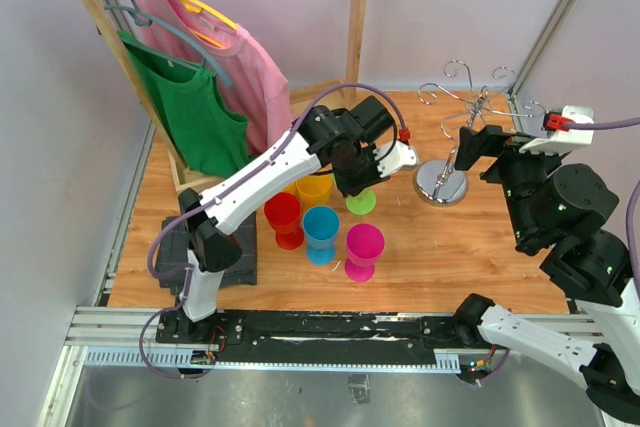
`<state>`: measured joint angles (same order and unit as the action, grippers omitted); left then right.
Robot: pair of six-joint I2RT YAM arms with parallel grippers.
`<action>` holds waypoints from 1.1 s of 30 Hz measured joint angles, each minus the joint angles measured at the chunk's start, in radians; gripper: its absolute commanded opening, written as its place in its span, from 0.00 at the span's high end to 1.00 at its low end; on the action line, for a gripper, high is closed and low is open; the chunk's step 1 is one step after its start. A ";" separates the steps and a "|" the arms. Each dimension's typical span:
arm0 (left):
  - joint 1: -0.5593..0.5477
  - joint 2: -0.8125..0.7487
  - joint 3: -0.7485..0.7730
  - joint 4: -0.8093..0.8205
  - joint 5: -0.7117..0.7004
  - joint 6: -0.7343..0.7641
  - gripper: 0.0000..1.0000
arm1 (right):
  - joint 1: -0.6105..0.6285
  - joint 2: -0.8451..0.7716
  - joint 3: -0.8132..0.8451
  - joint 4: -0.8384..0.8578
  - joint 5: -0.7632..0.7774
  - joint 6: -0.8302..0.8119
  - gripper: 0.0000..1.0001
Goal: Take the wine glass off the wine glass rack
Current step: Place the wine glass at the center of the board.
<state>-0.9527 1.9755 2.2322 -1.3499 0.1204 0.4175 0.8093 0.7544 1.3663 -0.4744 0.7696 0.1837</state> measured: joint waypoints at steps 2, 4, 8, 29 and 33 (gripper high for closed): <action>-0.005 0.010 -0.006 0.001 0.001 0.006 1.00 | 0.000 -0.002 0.001 -0.003 0.000 0.000 0.01; -0.010 0.015 -0.023 0.000 0.001 0.013 1.00 | 0.000 -0.008 0.002 -0.006 0.000 0.001 0.01; -0.012 0.031 -0.053 -0.001 0.003 0.027 1.00 | 0.000 -0.026 0.002 -0.014 0.000 0.006 0.01; -0.012 0.119 -0.068 -0.006 0.005 0.062 0.80 | 0.000 -0.057 -0.001 -0.021 0.002 0.023 0.01; -0.012 0.119 -0.068 -0.006 0.007 0.068 0.74 | 0.000 -0.058 -0.002 -0.021 0.002 0.023 0.01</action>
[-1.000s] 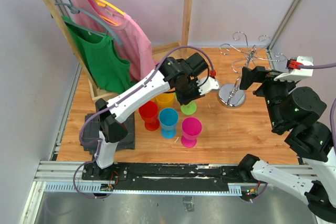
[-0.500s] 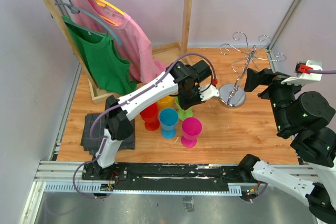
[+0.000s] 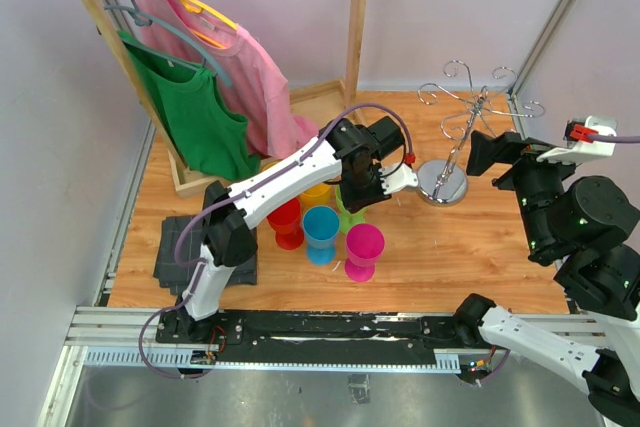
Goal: Take the wine glass off the wine glass rack
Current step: Place the wine glass at the center of the board, then reset both arms
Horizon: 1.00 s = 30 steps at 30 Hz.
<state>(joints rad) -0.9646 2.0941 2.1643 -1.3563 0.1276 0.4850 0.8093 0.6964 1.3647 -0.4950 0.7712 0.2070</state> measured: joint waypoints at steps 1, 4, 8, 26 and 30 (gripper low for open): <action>0.000 0.000 0.000 0.000 0.000 0.002 0.74 | 0.000 0.000 -0.001 0.000 0.000 0.000 0.01; 0.000 0.000 0.000 0.000 0.001 0.002 0.72 | 0.000 -0.001 -0.001 0.000 0.000 0.001 0.01; 0.000 0.000 0.000 0.000 0.001 0.003 0.68 | 0.000 -0.006 -0.003 0.000 0.000 0.003 0.01; 0.005 -0.127 0.205 0.008 -0.073 0.005 0.32 | 0.000 0.065 0.038 0.015 0.003 -0.029 0.02; 0.100 -0.285 0.197 0.086 -0.032 -0.049 0.30 | 0.000 0.127 0.114 0.026 0.056 -0.086 0.02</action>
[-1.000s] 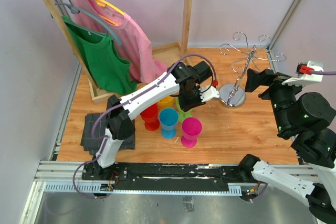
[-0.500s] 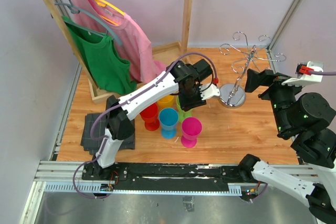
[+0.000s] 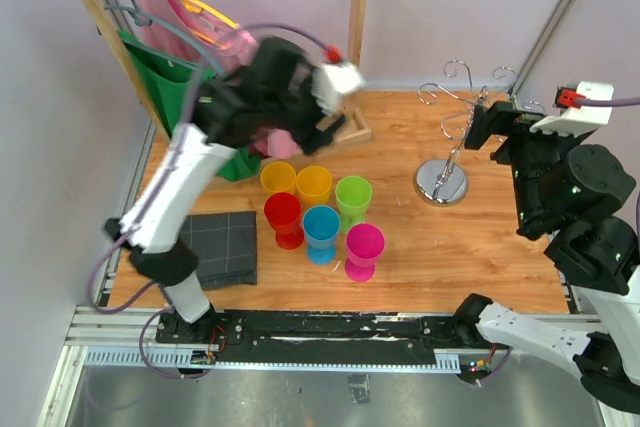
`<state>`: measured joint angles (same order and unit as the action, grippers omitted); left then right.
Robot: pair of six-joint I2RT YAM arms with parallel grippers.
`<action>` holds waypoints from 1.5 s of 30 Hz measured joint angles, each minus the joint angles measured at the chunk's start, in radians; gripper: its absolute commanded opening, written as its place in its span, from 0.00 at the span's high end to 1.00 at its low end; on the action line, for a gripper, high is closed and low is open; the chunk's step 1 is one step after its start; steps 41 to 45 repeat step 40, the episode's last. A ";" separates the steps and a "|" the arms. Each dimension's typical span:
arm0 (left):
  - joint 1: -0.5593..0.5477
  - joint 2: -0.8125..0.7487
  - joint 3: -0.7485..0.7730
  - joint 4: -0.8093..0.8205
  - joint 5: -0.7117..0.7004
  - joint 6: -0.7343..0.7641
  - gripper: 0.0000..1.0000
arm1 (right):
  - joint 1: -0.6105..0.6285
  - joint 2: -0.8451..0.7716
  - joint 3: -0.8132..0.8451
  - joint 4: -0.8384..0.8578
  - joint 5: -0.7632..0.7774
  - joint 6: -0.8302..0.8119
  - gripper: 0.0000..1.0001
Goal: Take the wine glass off the wine glass rack
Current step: Reset both arms
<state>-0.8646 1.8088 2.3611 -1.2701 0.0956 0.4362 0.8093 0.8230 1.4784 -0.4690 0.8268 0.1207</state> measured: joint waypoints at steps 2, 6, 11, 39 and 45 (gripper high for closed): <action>0.166 -0.137 -0.084 0.075 0.042 -0.042 0.26 | 0.000 0.048 0.066 0.005 0.050 -0.063 0.02; 0.500 -0.410 -0.353 0.204 0.040 -0.094 0.17 | -0.100 0.116 0.153 0.014 0.076 -0.168 0.02; 0.544 -0.723 -0.633 0.275 0.040 -0.131 0.09 | -0.493 0.230 0.300 -0.098 -0.088 -0.139 0.02; 0.608 -1.172 -1.430 0.690 -0.123 -0.441 0.01 | -0.793 0.138 -0.187 0.011 -0.304 0.028 0.02; 0.608 -1.178 -1.438 0.695 -0.123 -0.440 0.01 | -0.793 0.138 -0.188 0.011 -0.304 0.028 0.02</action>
